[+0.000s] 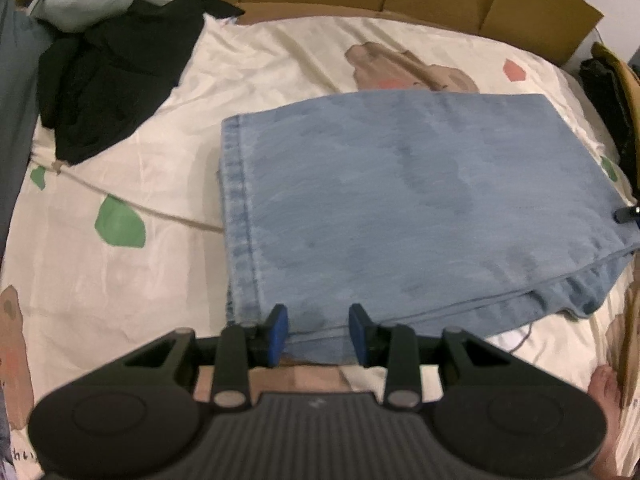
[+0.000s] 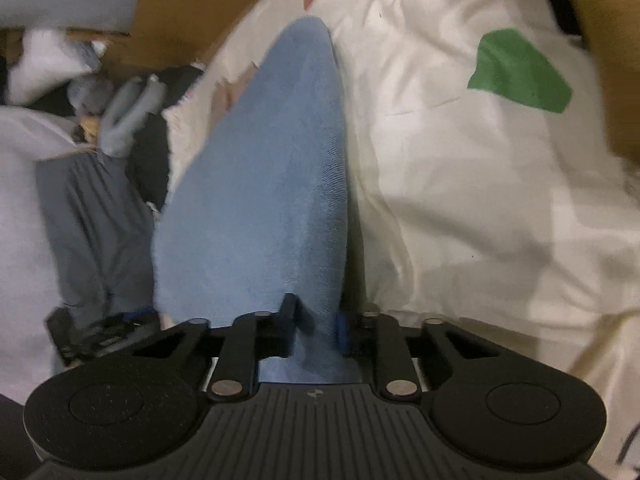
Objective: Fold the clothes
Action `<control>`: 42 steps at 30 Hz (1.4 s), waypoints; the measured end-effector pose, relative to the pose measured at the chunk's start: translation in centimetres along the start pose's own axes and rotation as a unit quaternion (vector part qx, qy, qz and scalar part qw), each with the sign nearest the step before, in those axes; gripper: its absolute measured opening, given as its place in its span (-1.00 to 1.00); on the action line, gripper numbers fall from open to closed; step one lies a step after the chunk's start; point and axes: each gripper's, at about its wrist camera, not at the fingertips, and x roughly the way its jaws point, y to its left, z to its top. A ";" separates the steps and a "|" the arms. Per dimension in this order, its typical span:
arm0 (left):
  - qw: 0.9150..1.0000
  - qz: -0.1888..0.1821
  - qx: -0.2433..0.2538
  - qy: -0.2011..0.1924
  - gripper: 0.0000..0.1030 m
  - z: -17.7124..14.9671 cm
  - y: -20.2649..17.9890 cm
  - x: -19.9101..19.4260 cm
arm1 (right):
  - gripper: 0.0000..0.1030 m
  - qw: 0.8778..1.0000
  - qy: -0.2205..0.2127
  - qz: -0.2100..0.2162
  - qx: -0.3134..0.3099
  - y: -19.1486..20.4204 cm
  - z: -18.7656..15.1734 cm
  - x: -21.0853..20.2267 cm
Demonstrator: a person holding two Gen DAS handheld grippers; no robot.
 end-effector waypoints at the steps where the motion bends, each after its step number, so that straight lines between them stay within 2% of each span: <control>1: 1.000 -0.005 0.004 -0.001 -0.30 0.2 -0.4 -0.1 | -0.68 1.000 -0.009 0.002 0.005 -0.1 -0.2 -0.6; 4: 0.999 -0.017 0.030 0.001 -0.30 0.7 -1.8 0.0 | -0.58 0.999 -0.027 -0.006 0.028 -0.8 -1.6 -1.1; 6: 0.999 -0.022 0.043 0.001 -0.30 1.1 -2.6 0.2 | -0.43 0.998 -0.044 -0.004 0.042 -1.2 -2.6 -1.1; 11: 0.997 -0.041 0.071 -0.004 -0.30 2.2 -4.8 1.0 | -0.35 0.993 -0.096 0.010 0.073 -1.8 -4.9 -1.2; 16: 0.994 -0.066 0.088 -0.005 -0.30 2.9 -7.1 2.2 | -0.23 0.990 -0.118 -0.009 0.080 -1.7 -6.4 -0.8; 23: 0.988 -0.097 0.118 0.013 -0.31 3.0 -9.1 4.0 | -0.21 0.985 -0.144 0.002 0.099 -2.4 -7.6 -0.7; 27: 0.982 -0.118 0.146 0.013 -0.32 3.3 -10.6 4.9 | -0.45 0.981 -0.167 0.004 0.102 -2.2 -8.5 -0.8; 29: 0.979 -0.132 0.157 0.005 -0.32 3.5 -11.3 5.1 | -0.47 0.978 -0.178 0.022 0.103 -1.9 -9.0 -1.1; 31: 0.975 -0.146 0.169 0.000 -0.35 3.7 -12.1 5.4 | -0.42 0.976 -0.187 0.025 0.108 -1.9 -9.2 -1.3; 34: 0.968 -0.168 0.187 -0.001 -0.53 3.8 -13.5 6.2 | -0.31 0.974 -0.192 0.025 0.114 -2.2 -9.1 -0.9; 36: 0.964 -0.179 0.196 0.005 -0.55 3.9 -14.2 6.8 | -0.22 0.974 -0.194 0.028 0.117 -2.4 -8.8 -0.5; 40: 0.957 -0.191 0.216 0.021 -0.62 3.5 -15.4 7.9 | -0.22 0.977 -0.183 0.026 0.108 -2.6 -7.7 0.5; 42: 0.958 -0.193 0.209 0.024 -0.62 3.3 -15.4 8.2 | -0.22 0.979 -0.176 0.020 0.100 -2.6 -7.2 1.0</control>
